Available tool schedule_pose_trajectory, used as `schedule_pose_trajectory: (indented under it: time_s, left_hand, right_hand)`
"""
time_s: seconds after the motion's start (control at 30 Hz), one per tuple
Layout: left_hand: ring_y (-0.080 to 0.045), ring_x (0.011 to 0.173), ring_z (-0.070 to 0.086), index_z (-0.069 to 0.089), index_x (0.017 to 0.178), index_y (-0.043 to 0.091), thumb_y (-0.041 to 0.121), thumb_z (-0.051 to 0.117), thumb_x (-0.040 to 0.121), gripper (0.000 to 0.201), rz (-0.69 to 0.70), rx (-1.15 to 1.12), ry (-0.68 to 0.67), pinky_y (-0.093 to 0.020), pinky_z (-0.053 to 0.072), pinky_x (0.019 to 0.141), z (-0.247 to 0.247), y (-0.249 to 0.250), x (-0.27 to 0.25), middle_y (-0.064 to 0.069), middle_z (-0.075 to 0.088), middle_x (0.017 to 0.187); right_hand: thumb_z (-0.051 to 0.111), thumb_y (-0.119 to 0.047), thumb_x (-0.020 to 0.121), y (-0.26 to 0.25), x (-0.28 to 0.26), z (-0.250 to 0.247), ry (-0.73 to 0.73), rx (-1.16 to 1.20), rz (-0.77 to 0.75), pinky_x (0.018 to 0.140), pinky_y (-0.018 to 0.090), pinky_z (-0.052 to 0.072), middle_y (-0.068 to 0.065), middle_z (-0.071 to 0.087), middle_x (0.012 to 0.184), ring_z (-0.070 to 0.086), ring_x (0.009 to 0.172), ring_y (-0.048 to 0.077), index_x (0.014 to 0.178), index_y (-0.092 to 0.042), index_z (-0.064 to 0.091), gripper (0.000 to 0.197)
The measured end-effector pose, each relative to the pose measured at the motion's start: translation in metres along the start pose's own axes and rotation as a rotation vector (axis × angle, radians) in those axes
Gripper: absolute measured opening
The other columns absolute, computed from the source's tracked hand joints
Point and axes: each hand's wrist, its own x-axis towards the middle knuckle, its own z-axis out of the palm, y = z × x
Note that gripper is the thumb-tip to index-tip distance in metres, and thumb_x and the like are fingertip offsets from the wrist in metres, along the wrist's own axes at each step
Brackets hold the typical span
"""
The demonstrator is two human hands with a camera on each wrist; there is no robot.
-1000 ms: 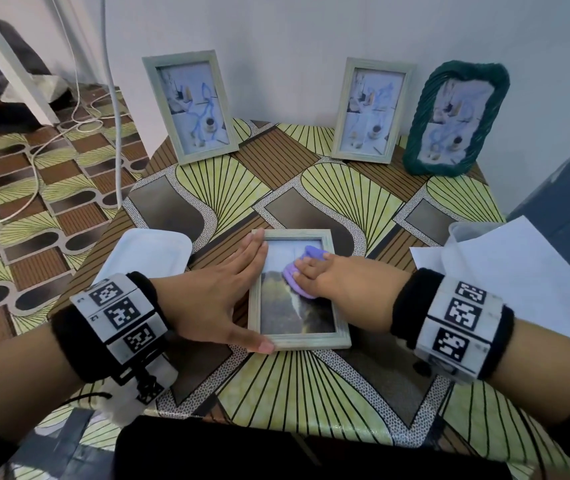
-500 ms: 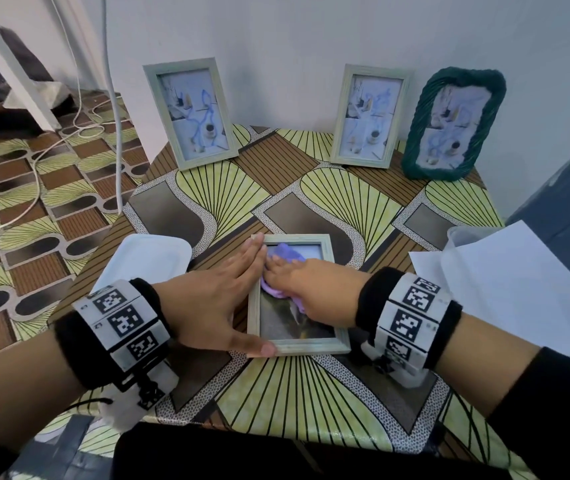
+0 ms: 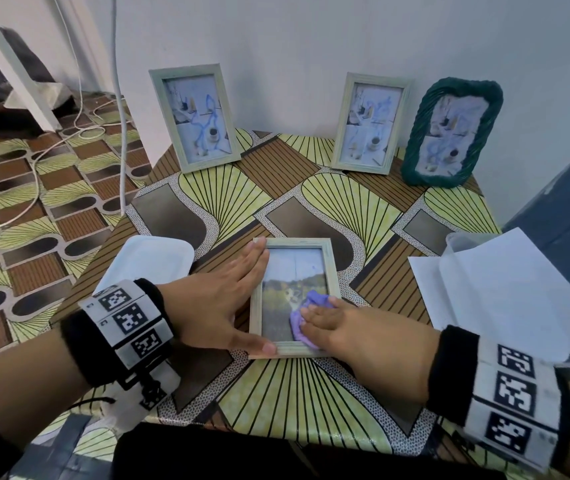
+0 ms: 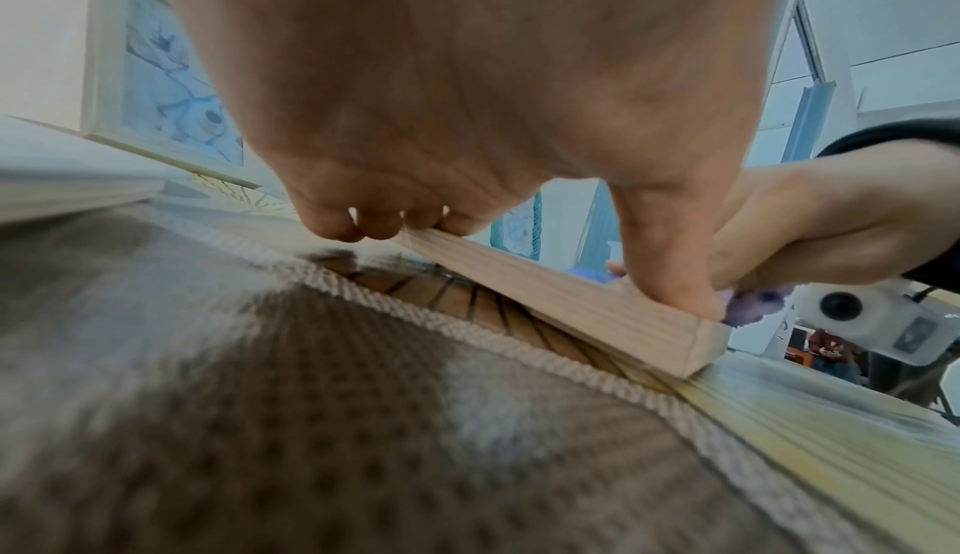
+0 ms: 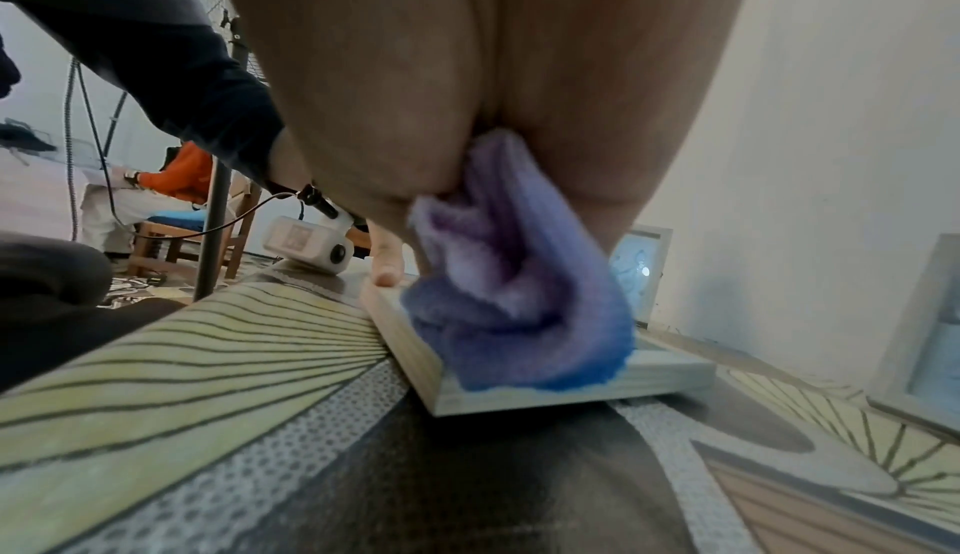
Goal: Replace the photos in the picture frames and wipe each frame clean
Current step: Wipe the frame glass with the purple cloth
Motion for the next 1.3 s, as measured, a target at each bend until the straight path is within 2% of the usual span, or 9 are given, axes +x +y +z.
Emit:
schedule_pose_trajectory:
  time_s: [0.2,0.33,0.5,0.63,0.83,1.0,1.13,1.2,1.3]
  left_hand:
    - [-0.006,0.137,-0.041,-0.038,0.143,0.014,0.095,0.035,0.064,0.135,0.008,-0.004,-0.004,-0.034,-0.003,0.123,0.001,0.001,0.000,0.003,-0.053,0.144]
    - [-0.008,0.137,-0.040,-0.037,0.143,0.013,0.094,0.037,0.065,0.134,0.005,-0.001,0.002,-0.032,-0.004,0.122,0.001,0.002,0.001,0.003,-0.053,0.144]
    - [-0.008,0.138,-0.039,-0.037,0.144,0.013,0.093,0.038,0.066,0.134,0.004,-0.004,0.015,-0.029,-0.006,0.120,0.002,0.001,0.002,0.003,-0.052,0.144]
    - [-0.008,0.137,-0.040,-0.041,0.141,0.016,0.094,0.038,0.065,0.134,0.008,-0.011,0.013,-0.027,-0.006,0.117,0.002,0.001,0.003,0.005,-0.055,0.141]
    - [-0.008,0.139,-0.036,-0.040,0.141,0.016,0.095,0.037,0.063,0.135,-0.001,-0.013,0.024,-0.024,-0.006,0.116,0.002,0.002,0.004,0.004,-0.054,0.143]
    - [-0.007,0.140,-0.034,-0.033,0.146,0.014,0.093,0.041,0.066,0.134,-0.011,-0.004,0.054,-0.021,-0.006,0.114,0.004,0.003,0.003,0.003,-0.049,0.147]
    - [-0.006,0.139,-0.036,-0.031,0.147,0.013,0.093,0.041,0.066,0.134,-0.017,0.001,0.068,-0.020,-0.010,0.114,0.004,0.002,0.003,0.002,-0.046,0.149]
    - [-0.005,0.139,-0.037,-0.032,0.146,0.013,0.093,0.040,0.066,0.135,-0.018,0.005,0.069,-0.020,-0.012,0.114,0.004,0.001,0.003,0.002,-0.047,0.149]
    - [-0.005,0.139,-0.036,-0.033,0.146,0.013,0.095,0.037,0.063,0.136,-0.016,0.006,0.063,-0.024,-0.008,0.118,0.003,0.001,0.003,0.002,-0.047,0.148]
  right_hand:
    - [0.033,0.001,0.095,0.002,0.007,-0.009,0.019,-0.037,0.096,0.121,0.031,0.003,0.012,0.015,0.162,0.015,0.150,0.021,0.154,-0.007,0.020,0.061]
    - [0.035,-0.001,0.096,0.009,0.023,-0.019,0.034,-0.072,0.177,0.118,0.033,0.016,0.012,0.034,0.154,0.029,0.143,0.029,0.146,-0.005,0.032,0.050]
    - [0.041,-0.005,0.095,0.014,0.046,-0.033,0.076,-0.067,0.241,0.090,0.033,0.040,0.010,0.049,0.139,0.051,0.122,0.027,0.134,-0.005,0.045,0.039]
    - [0.045,-0.011,0.097,0.024,0.052,-0.032,0.098,0.059,0.273,0.072,0.028,0.028,0.013,0.055,0.123,0.052,0.111,0.030,0.133,-0.009,0.044,0.036]
    - [0.049,-0.012,0.096,0.023,0.054,-0.019,0.193,0.152,0.228,0.085,0.030,0.040,0.008,0.054,0.129,0.054,0.110,0.027,0.130,-0.012,0.048,0.034]
    - [0.046,-0.008,0.097,0.009,0.051,-0.013,0.173,0.206,0.132,0.097,0.036,0.043,0.008,0.035,0.153,0.053,0.117,0.030,0.143,-0.016,0.040,0.047]
    - [0.051,-0.004,0.093,0.000,0.040,-0.009,0.170,0.234,0.007,0.095,0.034,0.044,0.003,0.047,0.142,0.056,0.113,0.026,0.131,-0.013,0.052,0.039]
    - [0.049,-0.001,0.093,-0.005,0.031,-0.006,0.164,0.264,-0.018,0.082,0.028,0.041,-0.001,0.053,0.123,0.056,0.102,0.022,0.130,-0.015,0.053,0.040]
    - [0.047,0.001,0.092,-0.009,0.018,-0.002,0.105,0.181,-0.026,0.100,0.036,0.043,0.000,0.045,0.146,0.052,0.123,0.025,0.139,-0.015,0.048,0.050]
